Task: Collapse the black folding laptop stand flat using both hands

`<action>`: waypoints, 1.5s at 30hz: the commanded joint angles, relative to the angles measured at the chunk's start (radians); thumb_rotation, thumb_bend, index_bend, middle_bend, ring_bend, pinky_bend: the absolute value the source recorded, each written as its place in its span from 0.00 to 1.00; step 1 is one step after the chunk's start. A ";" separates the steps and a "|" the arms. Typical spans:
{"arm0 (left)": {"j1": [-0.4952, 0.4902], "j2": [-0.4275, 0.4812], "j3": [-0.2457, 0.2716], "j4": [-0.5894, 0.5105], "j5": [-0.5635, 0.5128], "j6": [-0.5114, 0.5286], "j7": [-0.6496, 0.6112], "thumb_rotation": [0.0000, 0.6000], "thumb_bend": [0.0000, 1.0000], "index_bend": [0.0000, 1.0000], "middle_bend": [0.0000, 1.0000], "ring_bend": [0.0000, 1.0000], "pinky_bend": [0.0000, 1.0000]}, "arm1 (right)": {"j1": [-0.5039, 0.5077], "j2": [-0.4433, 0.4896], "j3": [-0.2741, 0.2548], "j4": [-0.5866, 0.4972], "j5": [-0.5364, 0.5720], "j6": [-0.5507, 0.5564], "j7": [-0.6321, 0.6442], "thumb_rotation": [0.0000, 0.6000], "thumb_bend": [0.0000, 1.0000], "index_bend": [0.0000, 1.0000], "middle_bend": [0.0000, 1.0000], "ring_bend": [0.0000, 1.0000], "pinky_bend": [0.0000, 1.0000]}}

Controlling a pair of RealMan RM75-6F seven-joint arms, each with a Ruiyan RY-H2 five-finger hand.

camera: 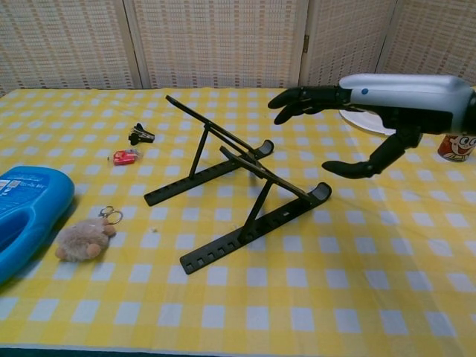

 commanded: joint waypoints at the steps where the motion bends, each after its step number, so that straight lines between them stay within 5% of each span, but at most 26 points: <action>1: 0.000 -0.001 0.000 0.002 0.006 0.003 -0.002 1.00 0.09 0.00 0.00 0.05 0.00 | 0.032 -0.033 0.008 0.019 0.021 -0.030 -0.007 1.00 0.49 0.00 0.18 0.07 0.00; 20: 0.006 -0.003 0.005 0.010 0.007 0.001 -0.010 1.00 0.09 0.00 0.00 0.05 0.00 | 0.181 -0.162 0.027 0.086 0.146 -0.177 -0.012 1.00 0.49 0.00 0.26 0.11 0.00; 37: 0.001 -0.007 0.004 -0.004 0.017 0.000 0.010 1.00 0.09 0.00 0.01 0.05 0.00 | 0.144 0.002 -0.103 0.037 0.035 -0.099 0.101 1.00 0.49 0.00 0.39 0.20 0.00; 45: 0.003 -0.006 0.003 -0.008 0.017 0.004 0.012 1.00 0.09 0.00 0.01 0.05 0.00 | 0.108 0.098 -0.159 0.024 0.005 -0.054 0.068 1.00 0.52 0.00 0.36 0.17 0.00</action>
